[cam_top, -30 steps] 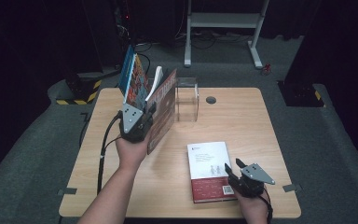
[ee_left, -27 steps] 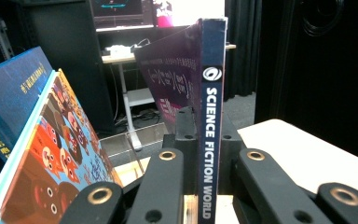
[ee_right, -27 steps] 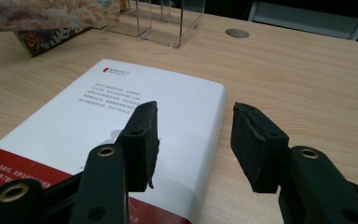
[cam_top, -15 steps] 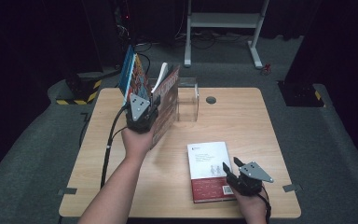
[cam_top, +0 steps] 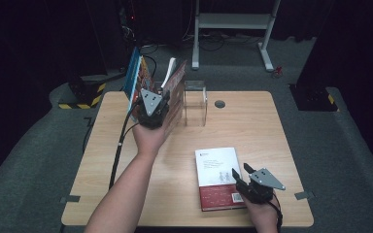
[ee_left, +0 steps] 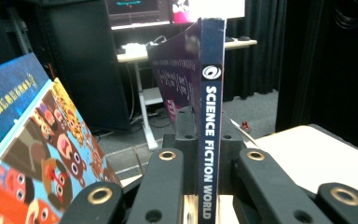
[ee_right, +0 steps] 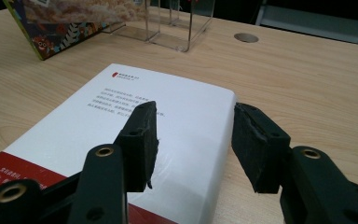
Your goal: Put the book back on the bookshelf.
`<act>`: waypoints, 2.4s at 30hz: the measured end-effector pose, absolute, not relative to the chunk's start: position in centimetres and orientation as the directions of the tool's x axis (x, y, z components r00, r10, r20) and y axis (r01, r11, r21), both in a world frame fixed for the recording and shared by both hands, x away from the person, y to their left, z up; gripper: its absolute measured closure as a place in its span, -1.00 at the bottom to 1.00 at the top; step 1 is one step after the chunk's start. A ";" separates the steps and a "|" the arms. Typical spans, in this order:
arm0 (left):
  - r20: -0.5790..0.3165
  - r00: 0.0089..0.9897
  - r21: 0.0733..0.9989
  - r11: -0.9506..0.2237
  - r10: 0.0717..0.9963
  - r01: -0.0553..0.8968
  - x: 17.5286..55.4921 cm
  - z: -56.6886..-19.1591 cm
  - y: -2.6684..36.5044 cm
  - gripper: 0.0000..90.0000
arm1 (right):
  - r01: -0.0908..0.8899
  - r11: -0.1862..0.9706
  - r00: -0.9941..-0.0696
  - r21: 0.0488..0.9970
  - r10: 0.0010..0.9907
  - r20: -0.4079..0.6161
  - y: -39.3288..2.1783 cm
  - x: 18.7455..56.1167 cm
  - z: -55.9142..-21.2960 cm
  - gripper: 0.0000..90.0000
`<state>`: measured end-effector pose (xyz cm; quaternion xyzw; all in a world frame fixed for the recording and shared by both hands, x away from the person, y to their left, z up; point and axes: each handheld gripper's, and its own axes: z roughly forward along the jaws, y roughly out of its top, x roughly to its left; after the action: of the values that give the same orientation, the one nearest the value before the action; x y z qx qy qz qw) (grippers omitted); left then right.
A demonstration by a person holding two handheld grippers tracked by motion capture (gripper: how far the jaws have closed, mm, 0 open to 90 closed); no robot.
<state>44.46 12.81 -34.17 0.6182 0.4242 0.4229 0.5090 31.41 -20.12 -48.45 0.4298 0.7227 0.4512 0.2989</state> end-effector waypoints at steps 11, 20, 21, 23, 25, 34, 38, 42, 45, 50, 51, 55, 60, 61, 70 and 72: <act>0.109 0.267 0.985 -0.141 0.957 0.101 47.1 -34.0 12.2 0.87 | 0.345 0.226 -0.456 0.911 0.889 -0.049 -20.0 31.3 -48.4 0.13; 0.084 0.235 0.989 -0.109 0.968 0.096 48.7 -34.3 12.6 0.87 | 0.344 0.233 -0.459 0.910 0.887 -0.054 -19.9 31.4 -48.7 0.13; 0.084 0.235 0.989 -0.109 0.968 0.096 48.7 -34.3 12.6 0.87 | 0.348 0.230 -0.457 0.909 0.888 -0.050 -19.9 31.4 -48.7 0.13; 0.081 0.233 0.990 -0.105 0.969 0.090 48.9 -34.5 12.6 0.87 | 0.350 0.228 -0.456 0.909 0.889 -0.048 -19.9 31.4 -48.7 0.13; 0.076 0.234 0.991 -0.098 0.969 0.087 49.1 -34.6 12.5 0.87 | 0.350 0.224 -0.453 0.910 0.890 -0.044 -19.9 31.3 -48.7 0.13; 0.061 0.227 0.993 -0.082 0.972 0.083 50.5 -35.6 11.6 0.87 | 0.350 0.225 -0.452 0.909 0.891 -0.046 -19.9 31.2 -48.8 0.14; 0.050 0.216 0.993 -0.072 0.975 0.096 51.1 -35.9 11.5 0.87 | 0.357 0.216 -0.447 0.909 0.894 -0.037 -19.9 31.2 -48.8 0.14; 0.048 0.208 0.994 -0.067 0.977 0.085 51.4 -36.1 11.3 0.87 | 0.357 0.218 -0.449 0.908 0.893 -0.037 -20.0 31.2 -48.9 0.14; 0.048 0.204 0.995 -0.065 0.978 0.078 51.7 -36.1 11.2 0.87 | 0.359 0.221 -0.448 0.907 0.893 -0.040 -20.0 31.2 -48.9 0.14; 0.051 0.197 0.995 -0.067 0.979 0.072 52.0 -36.5 11.1 0.87 | 0.363 0.215 -0.444 0.907 0.895 -0.034 -20.0 31.2 -48.9 0.14; 0.051 0.197 0.995 -0.067 0.979 0.072 52.0 -36.5 11.1 0.87 | 0.363 0.215 -0.444 0.907 0.895 -0.034 -20.0 31.2 -48.9 0.14; 0.032 0.192 0.996 -0.047 0.981 0.074 52.3 -36.8 11.2 0.87 | 0.362 0.218 -0.447 0.906 0.894 -0.036 -20.0 31.3 -49.0 0.14; 0.034 0.195 0.997 -0.046 0.980 0.060 52.4 -37.0 11.0 0.87 | 0.365 0.220 -0.446 0.905 0.894 -0.037 -20.0 31.3 -49.1 0.14; 0.034 0.195 0.997 -0.046 0.980 0.060 52.4 -37.0 11.0 0.87 | 0.365 0.220 -0.446 0.905 0.894 -0.037 -20.0 31.3 -49.1 0.14; 0.021 0.192 0.998 -0.032 0.981 0.059 52.0 -37.8 11.0 0.87 | 0.365 0.225 -0.452 0.904 0.891 -0.040 -19.8 31.2 -49.1 0.14; 0.018 0.194 0.998 -0.030 0.981 0.061 52.0 -37.9 11.1 0.86 | 0.366 0.225 -0.453 0.903 0.891 -0.038 -19.8 31.3 -49.1 0.14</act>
<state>51.95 11.06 -37.89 0.5679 0.4585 0.4391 0.5239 31.26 -19.77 -49.09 0.4330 0.7256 0.4472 0.2933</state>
